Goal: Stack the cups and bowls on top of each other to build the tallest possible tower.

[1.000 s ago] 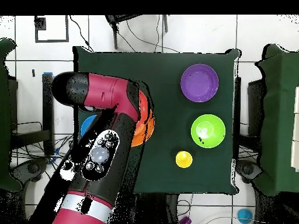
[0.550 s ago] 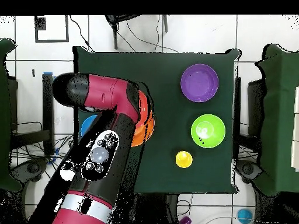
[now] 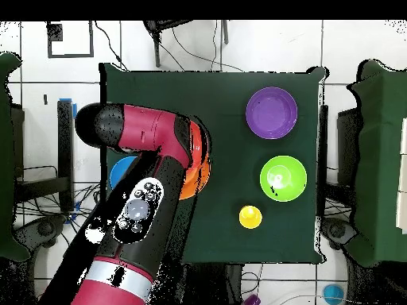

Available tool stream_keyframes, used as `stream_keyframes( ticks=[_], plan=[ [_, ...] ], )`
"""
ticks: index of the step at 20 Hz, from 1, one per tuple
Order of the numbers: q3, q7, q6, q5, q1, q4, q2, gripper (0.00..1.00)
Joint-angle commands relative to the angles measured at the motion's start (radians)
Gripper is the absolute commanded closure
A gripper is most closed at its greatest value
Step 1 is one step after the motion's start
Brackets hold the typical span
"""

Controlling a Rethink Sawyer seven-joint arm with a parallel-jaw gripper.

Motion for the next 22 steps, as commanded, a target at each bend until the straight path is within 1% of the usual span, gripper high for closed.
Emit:
stream_keyframes(
  ticks=[1, 10, 17, 22],
  plan=[
    [0.114, 0.103, -0.053, -0.061, 0.023, 0.091, 0.067, 1.00],
    [0.110, 0.112, -0.046, -0.053, 0.046, 0.099, 0.068, 1.00],
    [0.101, 0.134, -0.037, -0.042, 0.075, 0.130, 0.053, 1.00],
    [0.101, 0.125, -0.042, -0.042, 0.076, 0.144, 0.048, 1.00]
  ],
)
